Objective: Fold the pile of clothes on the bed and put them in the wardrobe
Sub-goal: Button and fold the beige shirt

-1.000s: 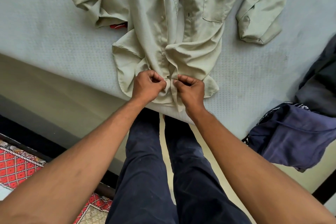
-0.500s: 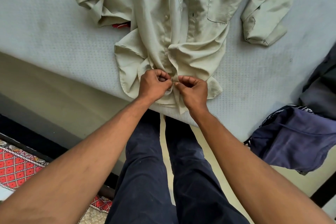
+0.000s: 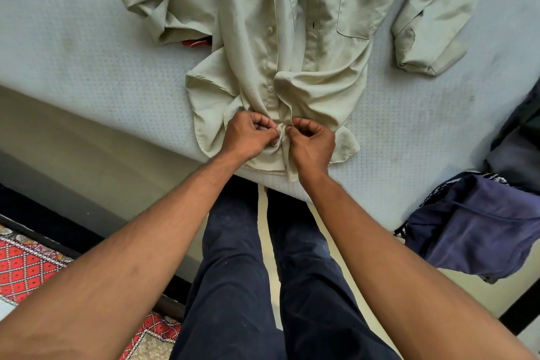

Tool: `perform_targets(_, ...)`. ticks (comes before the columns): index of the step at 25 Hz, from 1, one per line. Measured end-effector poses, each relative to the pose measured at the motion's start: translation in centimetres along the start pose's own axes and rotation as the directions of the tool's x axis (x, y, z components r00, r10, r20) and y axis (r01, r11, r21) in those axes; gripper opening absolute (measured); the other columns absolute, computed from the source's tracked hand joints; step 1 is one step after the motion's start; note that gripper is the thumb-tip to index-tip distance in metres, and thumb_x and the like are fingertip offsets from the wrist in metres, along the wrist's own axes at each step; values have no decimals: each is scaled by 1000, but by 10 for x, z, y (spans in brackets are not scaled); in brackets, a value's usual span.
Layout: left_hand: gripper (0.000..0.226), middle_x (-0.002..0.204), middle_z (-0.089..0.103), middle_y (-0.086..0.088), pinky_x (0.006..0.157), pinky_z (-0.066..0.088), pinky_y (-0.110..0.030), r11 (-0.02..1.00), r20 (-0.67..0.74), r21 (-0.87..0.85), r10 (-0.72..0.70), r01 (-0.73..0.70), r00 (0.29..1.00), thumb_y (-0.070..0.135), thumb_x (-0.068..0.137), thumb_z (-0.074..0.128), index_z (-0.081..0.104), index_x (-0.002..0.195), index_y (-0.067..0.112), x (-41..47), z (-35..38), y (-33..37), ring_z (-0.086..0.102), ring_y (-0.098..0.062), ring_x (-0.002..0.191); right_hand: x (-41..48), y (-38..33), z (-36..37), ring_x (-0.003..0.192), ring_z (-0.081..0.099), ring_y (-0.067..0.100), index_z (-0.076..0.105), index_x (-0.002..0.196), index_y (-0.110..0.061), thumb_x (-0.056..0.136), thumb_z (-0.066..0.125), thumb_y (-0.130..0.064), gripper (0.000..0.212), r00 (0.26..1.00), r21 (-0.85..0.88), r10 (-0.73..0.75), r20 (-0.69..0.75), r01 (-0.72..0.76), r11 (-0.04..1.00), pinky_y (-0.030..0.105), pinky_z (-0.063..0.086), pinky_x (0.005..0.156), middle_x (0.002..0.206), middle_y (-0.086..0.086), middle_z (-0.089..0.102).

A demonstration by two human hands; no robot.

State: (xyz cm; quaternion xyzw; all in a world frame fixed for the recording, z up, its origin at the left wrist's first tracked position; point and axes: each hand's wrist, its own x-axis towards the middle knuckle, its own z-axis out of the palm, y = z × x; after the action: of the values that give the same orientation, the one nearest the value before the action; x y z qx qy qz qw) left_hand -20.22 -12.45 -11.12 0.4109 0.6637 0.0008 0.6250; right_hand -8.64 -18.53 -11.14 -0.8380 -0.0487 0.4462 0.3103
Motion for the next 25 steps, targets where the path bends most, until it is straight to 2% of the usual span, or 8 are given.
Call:
perform_targets(3,10,71,75,-4,72,62,-28,1000,1,-20,8,-8,1000,12,83,80,74,77,17,0,1,-1,75,-15,69,-5,-2,0,84,75,8,79,93,-13,81,82,-4,15,997,59,28,68,-32,998,26,60,85,86,-3,78)
perform_targets(6,6,74,76,-7,71,61,-27,999,21,-39,6,-5,1000,10,85,79,75,81,13,1,0,-2,75,-16,69,-5,-1,-1,88,76,14,79,98,-8,81,82,-3,18,994,84,33,107,-42,996,31,61,88,90,3,79)
perform_targets(9,8,77,76,-10,70,60,-25,999,53,-34,-7,9,999,8,87,76,74,81,13,2,-2,0,74,-14,68,-2,2,-4,90,76,15,80,92,-12,79,83,-3,16,992,62,43,117,-51,997,36,61,92,90,3,79)
perform_targets(12,8,75,76,-8,60,53,-16,1000,65,-10,-13,14,998,8,88,75,74,82,13,2,-2,2,72,-8,63,-1,2,-4,89,76,14,79,86,-19,78,84,-3,18,992,41,39,122,-44,998,37,61,92,89,2,79)
perform_targets(20,2,75,75,-5,56,51,-13,999,80,0,-45,45,996,8,89,74,75,88,9,2,-4,9,70,-4,60,1,-2,0,81,73,5,74,80,-28,82,80,-2,27,993,-57,-35,112,41,998,27,60,85,82,-11,75)
perform_targets(25,5,76,76,-6,56,51,-13,999,74,1,-48,49,996,8,89,74,75,85,11,2,-5,9,70,-5,61,2,3,2,80,72,2,79,92,-16,83,76,-4,14,992,-115,-110,62,116,986,25,59,83,84,-10,76)
